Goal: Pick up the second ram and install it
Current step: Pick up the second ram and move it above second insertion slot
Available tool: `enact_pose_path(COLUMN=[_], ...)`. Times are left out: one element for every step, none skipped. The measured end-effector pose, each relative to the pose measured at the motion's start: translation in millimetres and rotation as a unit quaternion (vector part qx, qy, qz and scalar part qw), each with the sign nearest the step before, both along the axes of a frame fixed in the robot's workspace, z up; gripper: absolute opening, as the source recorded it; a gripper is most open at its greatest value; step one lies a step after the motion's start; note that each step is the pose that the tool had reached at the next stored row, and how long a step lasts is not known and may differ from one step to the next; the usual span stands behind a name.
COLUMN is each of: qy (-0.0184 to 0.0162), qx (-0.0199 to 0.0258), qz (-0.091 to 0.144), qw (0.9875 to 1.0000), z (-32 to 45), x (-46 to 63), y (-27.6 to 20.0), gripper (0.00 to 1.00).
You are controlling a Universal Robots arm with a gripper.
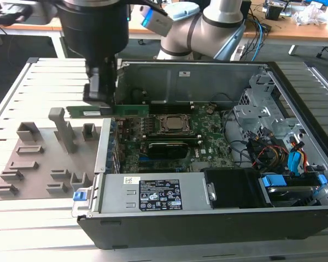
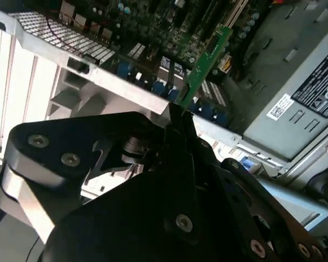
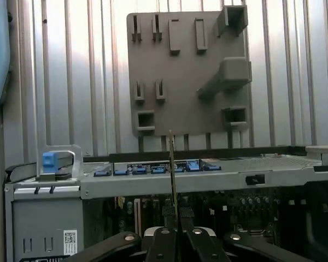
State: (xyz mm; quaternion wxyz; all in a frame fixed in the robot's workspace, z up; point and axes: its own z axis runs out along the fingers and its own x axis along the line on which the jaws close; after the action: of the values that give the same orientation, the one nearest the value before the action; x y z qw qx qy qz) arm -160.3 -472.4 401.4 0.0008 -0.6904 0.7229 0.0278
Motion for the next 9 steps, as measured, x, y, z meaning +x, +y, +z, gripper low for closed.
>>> enact_pose_path(qy=[0.0001, 0.0002, 0.0002, 0.0004, 0.0006, 0.0007, 0.0007, 0.0008, 0.0008], qx=[-0.0001, 0.0, 0.0, 0.0, 0.0, 0.0, 0.0, 0.0, -0.0001], qz=[0.0, 0.0, 0.0, 0.0, 0.0, 0.0, 0.0, 0.0, 0.0], qw=[1.0, 1.0, 1.0, 1.0, 1.0, 1.0, 1.0, 1.0, 1.0], z=[0.0, 0.0, 0.0, 0.0, 0.0, 0.0, 0.0, 0.1, 0.0], x=[9.8, 16.7, 24.6, 36.4, 50.5, 57.9, 62.4, 66.1, 72.1], y=[0.0, 0.0, 0.0, 0.1, 0.1, 0.1, 0.2, 0.2, 0.2], gripper=[0.14, 0.14, 0.14, 0.14, 0.14, 0.14, 0.14, 0.14, 0.14])
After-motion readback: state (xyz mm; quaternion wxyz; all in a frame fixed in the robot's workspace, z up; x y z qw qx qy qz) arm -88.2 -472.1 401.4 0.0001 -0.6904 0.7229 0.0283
